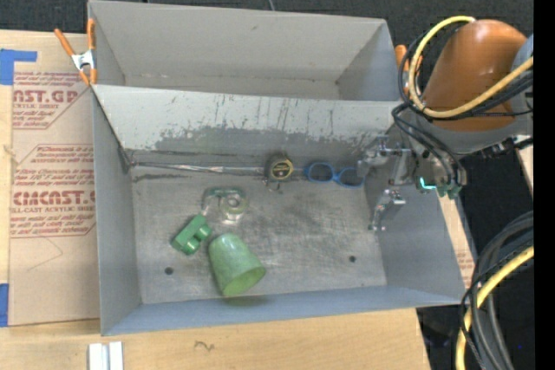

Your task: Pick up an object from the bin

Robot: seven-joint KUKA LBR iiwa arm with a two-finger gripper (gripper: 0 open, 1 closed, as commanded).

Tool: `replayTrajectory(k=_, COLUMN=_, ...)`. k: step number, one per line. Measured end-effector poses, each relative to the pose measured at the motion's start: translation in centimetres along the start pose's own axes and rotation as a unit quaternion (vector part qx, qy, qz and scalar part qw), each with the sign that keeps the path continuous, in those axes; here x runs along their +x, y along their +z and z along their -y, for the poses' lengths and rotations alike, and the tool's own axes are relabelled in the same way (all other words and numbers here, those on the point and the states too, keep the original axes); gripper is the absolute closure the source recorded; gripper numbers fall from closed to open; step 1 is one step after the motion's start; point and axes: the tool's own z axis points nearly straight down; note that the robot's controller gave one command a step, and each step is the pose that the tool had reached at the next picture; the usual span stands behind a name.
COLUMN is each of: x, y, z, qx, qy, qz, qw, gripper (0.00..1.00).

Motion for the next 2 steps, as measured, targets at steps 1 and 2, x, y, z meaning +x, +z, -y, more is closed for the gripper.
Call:
replayTrajectory(k=1, x=-4.7, y=8.8, z=-6.8, qx=-0.002, qy=0.111, qz=0.0014, qw=0.9938, gripper=0.0)
replayTrajectory(k=2, x=-3.8, y=7.6, z=-14.3, qx=-0.002, qy=0.111, qz=0.0036, qw=0.9938, gripper=0.0)
